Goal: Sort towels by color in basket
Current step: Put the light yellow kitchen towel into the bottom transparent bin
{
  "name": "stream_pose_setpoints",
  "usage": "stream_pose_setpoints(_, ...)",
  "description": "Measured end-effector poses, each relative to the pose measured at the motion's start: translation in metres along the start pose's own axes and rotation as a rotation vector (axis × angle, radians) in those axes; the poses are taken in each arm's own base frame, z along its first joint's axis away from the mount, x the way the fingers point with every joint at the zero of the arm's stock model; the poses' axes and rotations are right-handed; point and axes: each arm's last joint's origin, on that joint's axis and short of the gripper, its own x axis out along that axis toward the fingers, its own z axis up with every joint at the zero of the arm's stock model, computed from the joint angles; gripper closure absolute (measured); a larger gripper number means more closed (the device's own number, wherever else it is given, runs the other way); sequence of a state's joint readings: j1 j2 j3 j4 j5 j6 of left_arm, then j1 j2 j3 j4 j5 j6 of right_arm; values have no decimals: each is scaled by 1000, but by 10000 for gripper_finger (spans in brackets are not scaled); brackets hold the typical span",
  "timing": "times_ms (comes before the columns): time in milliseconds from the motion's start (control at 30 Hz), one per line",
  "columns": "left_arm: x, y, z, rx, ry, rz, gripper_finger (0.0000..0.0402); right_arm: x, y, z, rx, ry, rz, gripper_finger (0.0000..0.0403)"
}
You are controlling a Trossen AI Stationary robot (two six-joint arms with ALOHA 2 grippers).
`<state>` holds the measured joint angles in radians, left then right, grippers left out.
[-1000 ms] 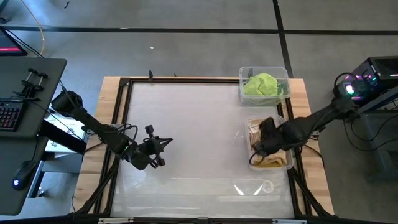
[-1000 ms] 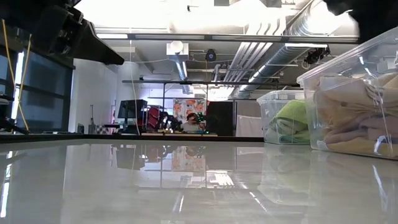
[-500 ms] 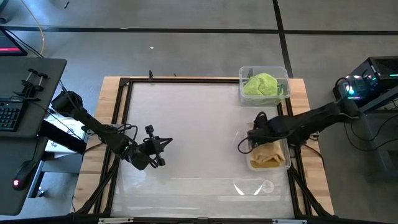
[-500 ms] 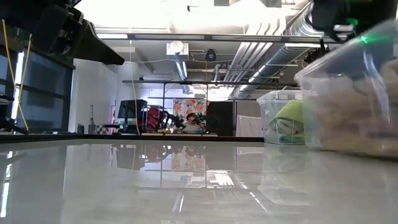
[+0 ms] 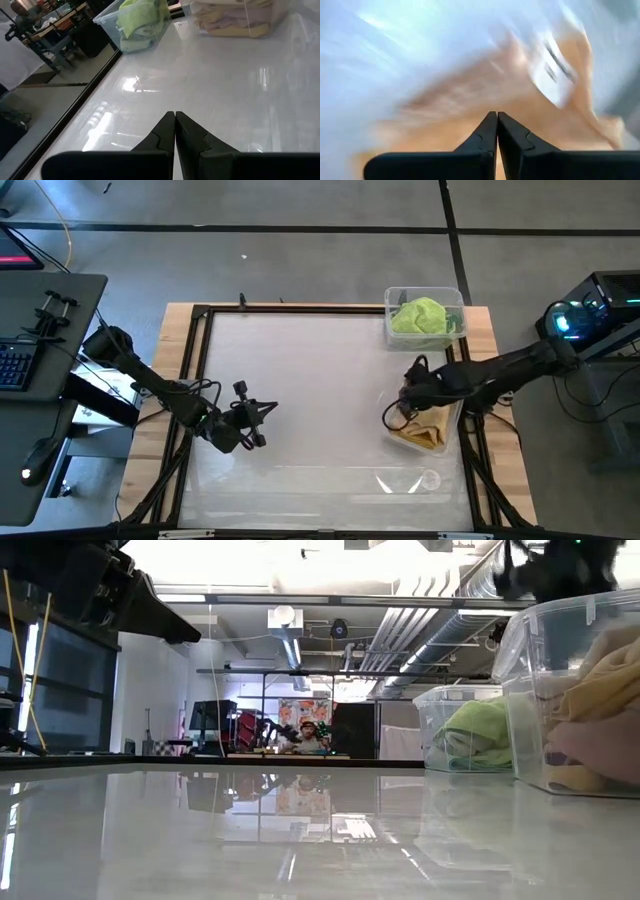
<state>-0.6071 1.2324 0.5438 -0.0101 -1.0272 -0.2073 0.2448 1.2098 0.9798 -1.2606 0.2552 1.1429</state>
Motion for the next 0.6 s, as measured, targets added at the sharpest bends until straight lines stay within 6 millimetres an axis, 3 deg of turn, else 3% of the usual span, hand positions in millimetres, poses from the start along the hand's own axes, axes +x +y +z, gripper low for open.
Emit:
stream_pose_setpoints(133,0,-1,1,-13,-5,-17,401,-30,20,3,-67,-146,161,396)
stream_pose_setpoints(267,0,-1,2,-21,-5,-40,401,-40,39,-5,-109,-132,364,396)
stream_pose_setpoints(367,0,-2,2,-21,-3,-50,401,-37,42,-23,-100,11,396,396)
stream_pose_setpoints(467,0,-2,2,-20,-3,-51,401,-28,33,-40,-40,84,276,396)
stream_pose_setpoints(600,0,-2,2,-21,-3,-50,401,-1,24,-56,34,121,158,396)
